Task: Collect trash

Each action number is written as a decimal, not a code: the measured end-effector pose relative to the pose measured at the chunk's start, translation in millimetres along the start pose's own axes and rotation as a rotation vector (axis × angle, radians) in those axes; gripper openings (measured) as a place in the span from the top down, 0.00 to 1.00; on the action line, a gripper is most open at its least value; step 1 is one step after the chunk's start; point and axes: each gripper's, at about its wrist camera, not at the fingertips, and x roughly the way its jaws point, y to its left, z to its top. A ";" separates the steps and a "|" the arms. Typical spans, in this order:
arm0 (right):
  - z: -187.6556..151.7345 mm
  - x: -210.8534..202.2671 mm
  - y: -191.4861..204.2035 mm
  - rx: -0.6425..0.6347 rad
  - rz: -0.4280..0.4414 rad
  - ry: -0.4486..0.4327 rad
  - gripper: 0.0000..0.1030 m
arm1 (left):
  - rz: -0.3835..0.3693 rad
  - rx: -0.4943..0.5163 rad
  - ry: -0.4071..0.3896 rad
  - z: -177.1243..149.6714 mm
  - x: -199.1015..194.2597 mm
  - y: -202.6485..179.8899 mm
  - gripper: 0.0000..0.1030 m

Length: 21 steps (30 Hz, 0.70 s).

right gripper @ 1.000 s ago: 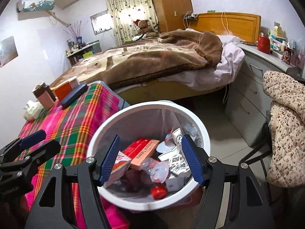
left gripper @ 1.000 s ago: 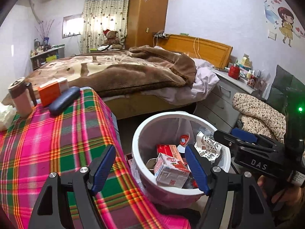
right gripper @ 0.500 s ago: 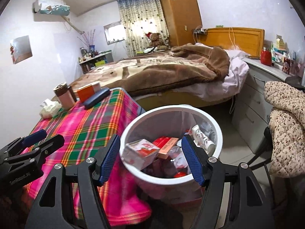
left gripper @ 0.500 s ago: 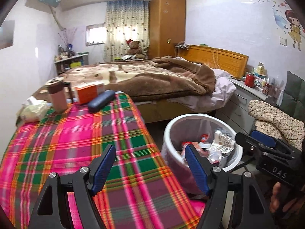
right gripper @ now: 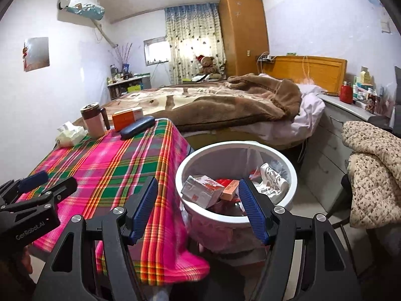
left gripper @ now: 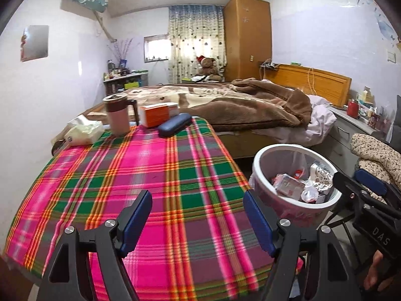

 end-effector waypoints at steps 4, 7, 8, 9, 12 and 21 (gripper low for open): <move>-7.4 -3.1 9.0 -0.015 -0.001 -0.008 0.34 | 0.032 -0.020 -0.030 -6.1 -10.3 7.0 0.27; -10.1 -5.2 14.0 -0.026 0.013 -0.011 0.34 | 0.045 -0.017 -0.042 -8.9 -13.8 7.4 0.27; -10.4 -6.1 14.0 -0.022 0.016 -0.013 0.34 | 0.051 -0.016 -0.044 -9.6 -14.5 8.0 0.27; -11.1 -7.0 15.2 -0.019 0.016 -0.016 0.34 | 0.053 -0.015 -0.045 -10.5 -15.1 8.3 0.27; -11.4 -8.1 16.2 -0.015 0.021 -0.017 0.34 | 0.056 -0.017 -0.045 -12.3 -15.5 10.2 0.27; -13.1 -8.5 17.9 0.000 0.026 -0.014 0.34 | 0.051 -0.018 -0.043 -12.1 -15.0 11.1 0.27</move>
